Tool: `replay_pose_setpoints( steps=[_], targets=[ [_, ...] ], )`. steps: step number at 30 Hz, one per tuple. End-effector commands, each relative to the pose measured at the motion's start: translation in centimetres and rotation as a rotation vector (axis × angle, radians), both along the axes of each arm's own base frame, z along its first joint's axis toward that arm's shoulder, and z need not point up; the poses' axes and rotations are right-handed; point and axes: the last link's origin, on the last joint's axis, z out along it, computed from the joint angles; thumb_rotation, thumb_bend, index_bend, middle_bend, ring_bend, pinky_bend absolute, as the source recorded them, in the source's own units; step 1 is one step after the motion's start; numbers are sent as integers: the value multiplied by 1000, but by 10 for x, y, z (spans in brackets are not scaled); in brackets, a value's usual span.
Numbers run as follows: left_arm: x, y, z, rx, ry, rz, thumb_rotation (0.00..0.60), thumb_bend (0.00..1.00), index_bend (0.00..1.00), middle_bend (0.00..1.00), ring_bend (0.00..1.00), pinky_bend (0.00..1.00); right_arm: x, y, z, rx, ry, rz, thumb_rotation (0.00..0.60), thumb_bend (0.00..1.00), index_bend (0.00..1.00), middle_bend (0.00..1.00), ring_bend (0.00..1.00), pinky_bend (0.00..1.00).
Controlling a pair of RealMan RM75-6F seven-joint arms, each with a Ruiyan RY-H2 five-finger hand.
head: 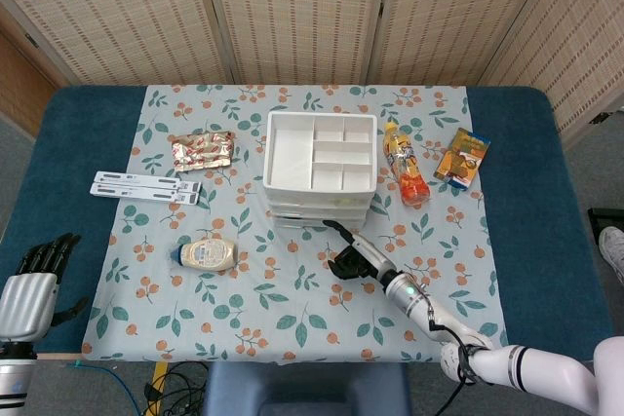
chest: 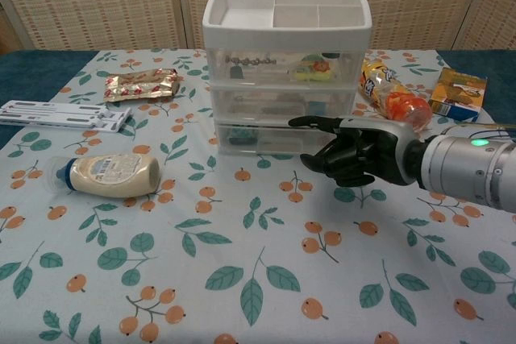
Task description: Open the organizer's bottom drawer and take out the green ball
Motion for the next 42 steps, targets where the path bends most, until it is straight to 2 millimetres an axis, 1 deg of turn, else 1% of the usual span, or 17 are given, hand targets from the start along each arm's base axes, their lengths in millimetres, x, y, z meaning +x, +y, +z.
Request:
replay_pose_setpoints(
  steps=[1,12,26,42],
  targets=[
    [-1,0,0,-2,1,1,600,178,100,121,135,130,3,-4,-3,-2,-16,-9,600,538,0,934,978,1000],
    [-2,2,1,0,3,6,600,177,100,121,135,130,15,-13,-14,10,-58,-14,600,551,0,934,978,1000],
    [-3,3,4,3,11,9,600,177,100,121,135,130,23,-22,-24,13,-81,-16,600,557,0,934,979,1000],
    [-1,2,5,-2,22,17,600,177,100,121,135,130,29,-27,-31,29,-89,-2,600,560,0,934,978,1000]
  ],
)
